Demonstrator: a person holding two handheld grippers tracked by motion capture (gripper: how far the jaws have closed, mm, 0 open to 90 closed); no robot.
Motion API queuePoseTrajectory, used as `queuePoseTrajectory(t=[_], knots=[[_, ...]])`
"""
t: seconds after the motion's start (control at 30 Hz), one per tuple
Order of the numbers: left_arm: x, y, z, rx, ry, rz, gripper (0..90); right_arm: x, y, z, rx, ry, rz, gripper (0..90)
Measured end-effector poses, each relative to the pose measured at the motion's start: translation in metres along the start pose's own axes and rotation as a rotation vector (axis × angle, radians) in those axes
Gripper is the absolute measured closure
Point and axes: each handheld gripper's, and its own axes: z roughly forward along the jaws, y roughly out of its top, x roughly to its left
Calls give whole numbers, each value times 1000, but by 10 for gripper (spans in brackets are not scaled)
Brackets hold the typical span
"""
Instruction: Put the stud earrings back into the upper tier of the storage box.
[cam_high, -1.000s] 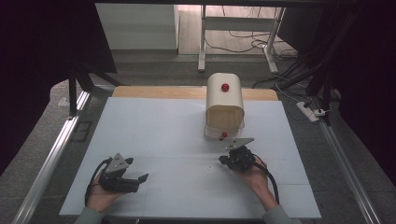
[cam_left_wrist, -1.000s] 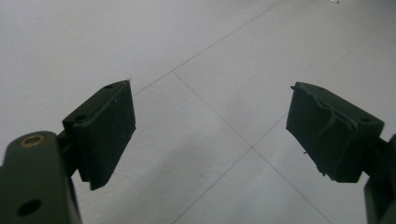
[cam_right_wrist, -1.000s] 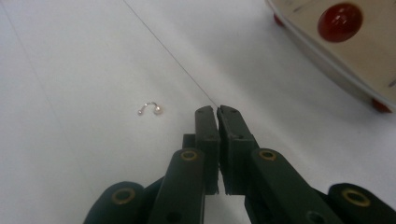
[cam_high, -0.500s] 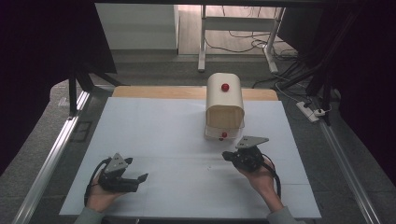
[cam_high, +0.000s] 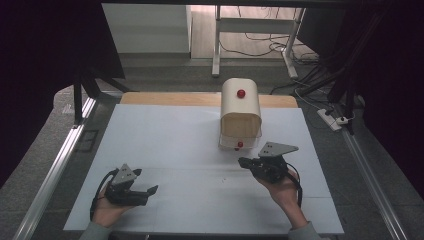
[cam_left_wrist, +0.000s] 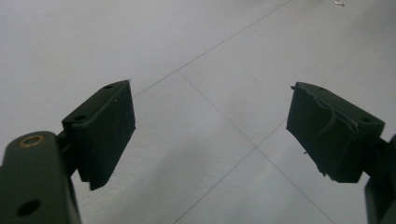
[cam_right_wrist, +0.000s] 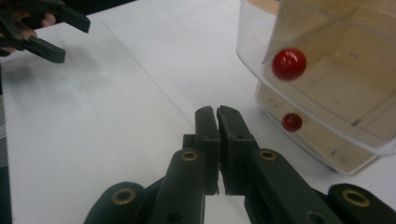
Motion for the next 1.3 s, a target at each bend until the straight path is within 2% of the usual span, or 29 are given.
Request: queuePoseTrajectory(t=[0.2,0.57,1.1,1.2,1.3], knots=[[0,0,0,0,1,-4,153,1,11,-9,-54,22,9,862],[1,0,0,1,-1,-5,153,0,35,-20,-107,20,-7,862],[1,-1,1,5,0,-6,154,-5,58,-25,-121,1,-22,862],[1,-1,1,5,-1,-6,154,-12,64,-25,-133,-15,-9,862],[1,-1,1,7,-2,-6,154,-19,68,-21,-120,-36,-5,862]])
